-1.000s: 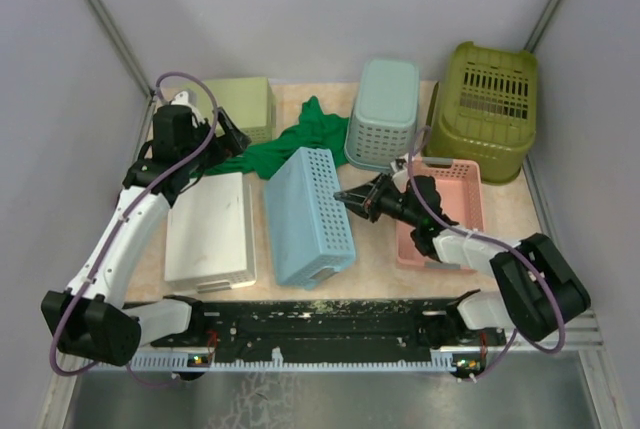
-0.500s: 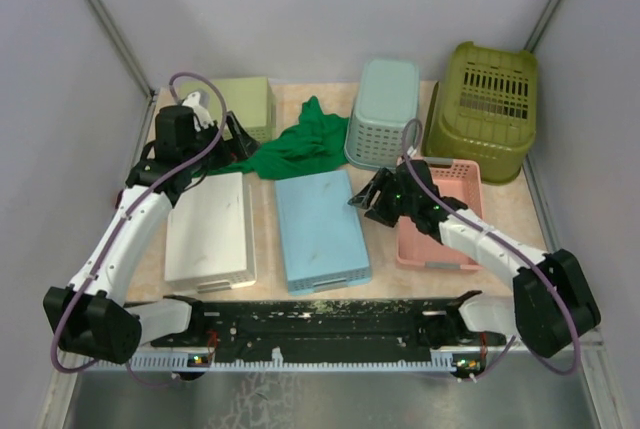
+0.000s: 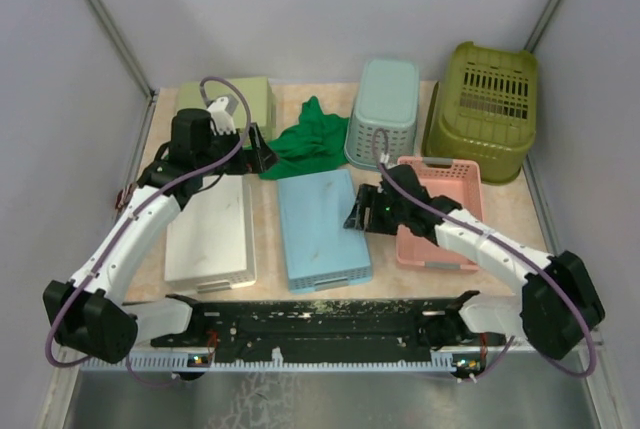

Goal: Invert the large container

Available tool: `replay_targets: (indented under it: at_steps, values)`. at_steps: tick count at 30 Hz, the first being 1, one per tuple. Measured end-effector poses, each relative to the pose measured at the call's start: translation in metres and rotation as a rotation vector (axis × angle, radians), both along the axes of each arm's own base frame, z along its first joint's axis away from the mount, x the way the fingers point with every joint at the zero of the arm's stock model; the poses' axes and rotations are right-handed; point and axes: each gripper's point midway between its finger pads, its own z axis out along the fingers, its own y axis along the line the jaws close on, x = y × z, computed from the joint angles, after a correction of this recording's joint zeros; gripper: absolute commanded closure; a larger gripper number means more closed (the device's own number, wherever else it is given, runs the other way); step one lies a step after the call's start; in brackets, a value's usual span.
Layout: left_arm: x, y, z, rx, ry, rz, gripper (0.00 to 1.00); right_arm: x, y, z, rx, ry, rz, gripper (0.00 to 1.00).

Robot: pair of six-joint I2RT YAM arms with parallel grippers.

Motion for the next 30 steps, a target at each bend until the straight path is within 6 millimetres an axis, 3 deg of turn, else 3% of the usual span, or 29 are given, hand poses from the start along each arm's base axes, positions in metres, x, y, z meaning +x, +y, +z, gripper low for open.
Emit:
replay_targets:
  at_steps: [7, 11, 15, 17, 19, 24, 27, 30]
  values:
    - [0.003, 0.003, -0.002, 0.012, -0.001, 0.019, 0.00, -0.021, 0.081, -0.022, 0.063, 0.072, 0.208, 0.35]
    - [0.006, 0.008, -0.003, 0.028, -0.004, 0.048, 0.00, 0.001, 0.128, -0.002, 0.155, 0.035, 0.248, 0.34]
    - [0.008, 0.011, -0.006, 0.040, 0.000, 0.065, 0.00, 0.027, 0.136, 0.031, 0.154, -0.075, 0.235, 0.32]
    - [0.009, 0.011, -0.006, 0.043, -0.001, 0.070, 0.00, 0.042, 0.122, 0.044, 0.090, -0.144, 0.195, 0.28]
    - [0.009, 0.012, -0.006, 0.047, -0.002, 0.073, 0.00, 0.053, 0.089, 0.052, -0.013, -0.200, 0.120, 0.27]
    - [0.009, 0.007, -0.011, 0.083, -0.010, 0.070, 0.00, 0.075, -0.027, 0.078, -0.279, -0.304, -0.167, 0.24]
    - [0.002, -0.012, -0.016, 0.113, -0.014, 0.028, 0.00, 0.067, -0.086, 0.085, -0.389, -0.325, -0.306, 0.24]
    - [-0.004, -0.027, -0.024, 0.125, 0.000, -0.011, 0.00, 0.053, -0.106, 0.072, -0.451, -0.293, -0.323, 0.24]
